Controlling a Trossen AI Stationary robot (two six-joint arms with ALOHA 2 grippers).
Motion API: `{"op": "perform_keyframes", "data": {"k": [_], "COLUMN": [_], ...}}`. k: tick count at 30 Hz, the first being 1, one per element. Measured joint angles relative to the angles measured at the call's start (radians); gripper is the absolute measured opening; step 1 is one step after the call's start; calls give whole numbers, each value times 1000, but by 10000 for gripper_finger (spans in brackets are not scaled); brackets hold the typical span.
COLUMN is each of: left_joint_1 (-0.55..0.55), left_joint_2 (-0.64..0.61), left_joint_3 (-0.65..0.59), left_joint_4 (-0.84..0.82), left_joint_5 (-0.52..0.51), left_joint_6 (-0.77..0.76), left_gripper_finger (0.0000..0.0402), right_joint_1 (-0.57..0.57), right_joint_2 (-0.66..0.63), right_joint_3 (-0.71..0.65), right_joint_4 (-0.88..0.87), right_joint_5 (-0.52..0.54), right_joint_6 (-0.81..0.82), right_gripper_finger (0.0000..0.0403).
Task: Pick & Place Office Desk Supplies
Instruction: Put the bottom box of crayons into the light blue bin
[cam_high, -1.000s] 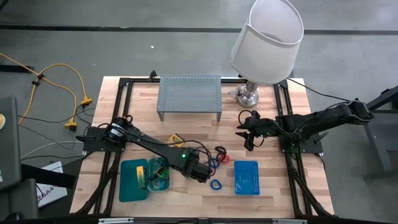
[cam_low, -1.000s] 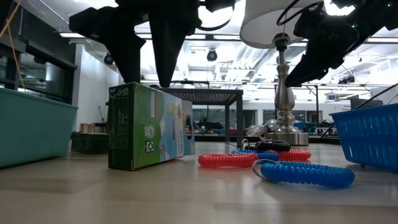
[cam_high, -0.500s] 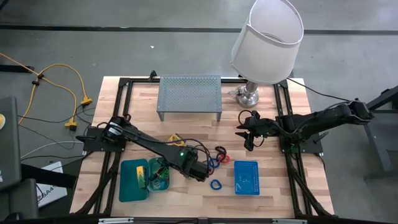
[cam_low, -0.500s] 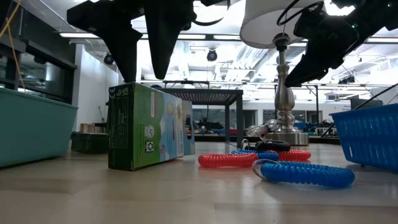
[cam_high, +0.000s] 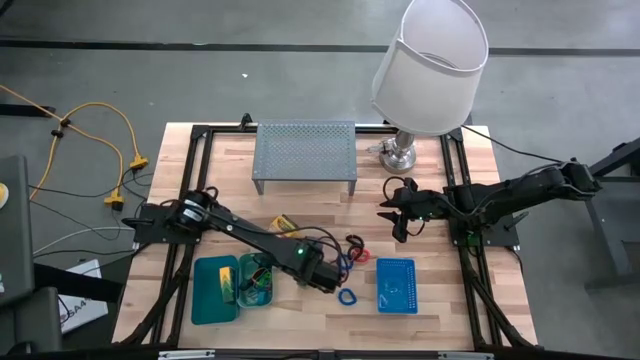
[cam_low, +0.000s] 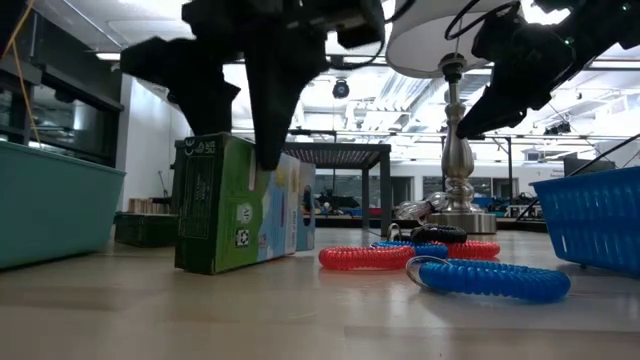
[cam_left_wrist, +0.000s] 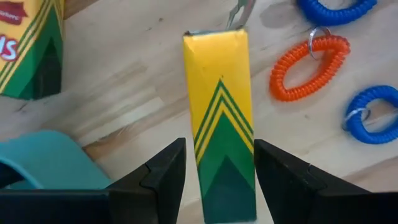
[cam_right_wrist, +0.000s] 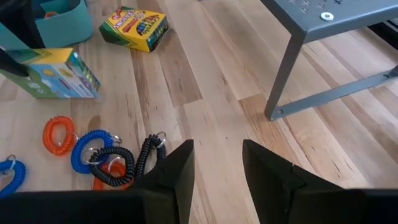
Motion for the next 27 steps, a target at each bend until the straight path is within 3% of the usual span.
{"op": "perform_keyframes", "data": {"k": [11,27], "left_joint_1": [29,26], "left_joint_2": [51,53], "left_joint_3": [0,0], "left_joint_4": [11,5], "left_joint_5": [9,-10], "left_joint_6": [68,51], "left_gripper_finger": [179,179], "right_joint_1": [0,0], "right_joint_2": [0,0], "right_joint_3": [0,0], "right_joint_4": [9,12], "right_joint_5": [0,0], "right_joint_6": [0,0], "right_gripper_finger": [124,124]}}
